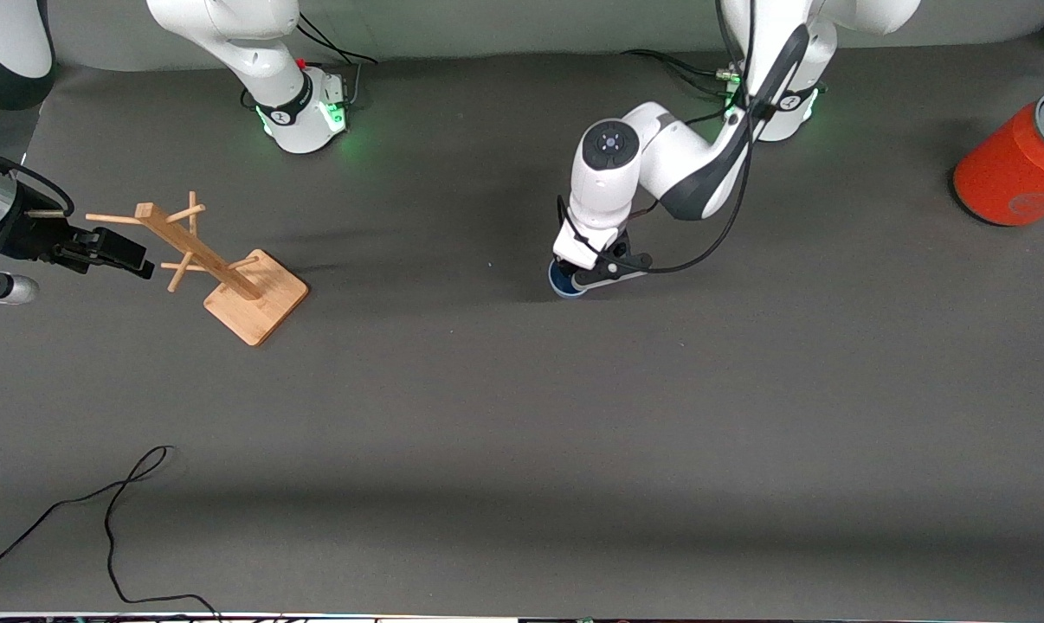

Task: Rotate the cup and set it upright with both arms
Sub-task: 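Rotate the cup upright with the left gripper and lower it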

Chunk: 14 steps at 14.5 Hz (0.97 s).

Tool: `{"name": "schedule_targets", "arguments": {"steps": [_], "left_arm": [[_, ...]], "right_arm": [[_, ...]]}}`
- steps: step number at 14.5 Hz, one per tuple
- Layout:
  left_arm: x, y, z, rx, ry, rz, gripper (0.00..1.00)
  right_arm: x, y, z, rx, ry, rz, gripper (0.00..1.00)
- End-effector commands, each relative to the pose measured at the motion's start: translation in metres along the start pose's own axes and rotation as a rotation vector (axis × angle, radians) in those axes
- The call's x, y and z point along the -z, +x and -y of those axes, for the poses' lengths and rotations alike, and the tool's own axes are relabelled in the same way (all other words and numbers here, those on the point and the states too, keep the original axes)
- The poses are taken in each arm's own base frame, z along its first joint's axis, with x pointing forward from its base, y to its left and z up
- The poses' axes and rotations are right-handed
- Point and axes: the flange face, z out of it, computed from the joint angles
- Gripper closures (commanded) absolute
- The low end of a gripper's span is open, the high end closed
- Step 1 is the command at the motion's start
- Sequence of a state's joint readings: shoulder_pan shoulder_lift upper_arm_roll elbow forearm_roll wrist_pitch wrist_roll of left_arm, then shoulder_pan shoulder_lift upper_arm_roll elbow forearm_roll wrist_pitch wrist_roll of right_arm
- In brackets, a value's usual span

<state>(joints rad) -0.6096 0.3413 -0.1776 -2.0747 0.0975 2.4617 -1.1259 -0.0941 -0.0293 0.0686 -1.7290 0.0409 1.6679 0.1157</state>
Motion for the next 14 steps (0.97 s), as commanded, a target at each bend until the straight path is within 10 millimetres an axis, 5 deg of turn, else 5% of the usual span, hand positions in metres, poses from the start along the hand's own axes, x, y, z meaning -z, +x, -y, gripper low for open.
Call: {"name": "schedule_targets", "arguments": {"steps": [1, 9, 10, 11, 12, 14], "left_arm": [[-0.004, 0.0, -0.005, -0.024, -0.023, -0.019, 1.0], [-0.025, 0.004, -0.007, -0.039, -0.036, -0.031, 1.0], [-0.025, 0.003, -0.007, -0.047, -0.032, -0.033, 0.88], [-0.025, 0.001, -0.008, -0.049, -0.028, -0.031, 0.65], [-0.026, 0.001, -0.007, -0.05, -0.025, -0.031, 0.6], [-0.024, 0.001, -0.008, -0.05, -0.024, -0.031, 0.22]], "right_arm": [[-0.001, 0.002, -0.001, 0.01, -0.007, -0.008, 0.0], [-0.011, 0.007, 0.002, 0.022, 0.003, -0.001, 0.0], [-0.014, 0.008, 0.002, 0.023, 0.003, 0.002, 0.0], [-0.015, 0.009, 0.001, 0.022, 0.003, 0.005, 0.0], [-0.016, 0.009, 0.001, 0.021, 0.003, 0.007, 0.0], [-0.013, 0.008, 0.001, 0.022, 0.003, 0.002, 0.0]]}}
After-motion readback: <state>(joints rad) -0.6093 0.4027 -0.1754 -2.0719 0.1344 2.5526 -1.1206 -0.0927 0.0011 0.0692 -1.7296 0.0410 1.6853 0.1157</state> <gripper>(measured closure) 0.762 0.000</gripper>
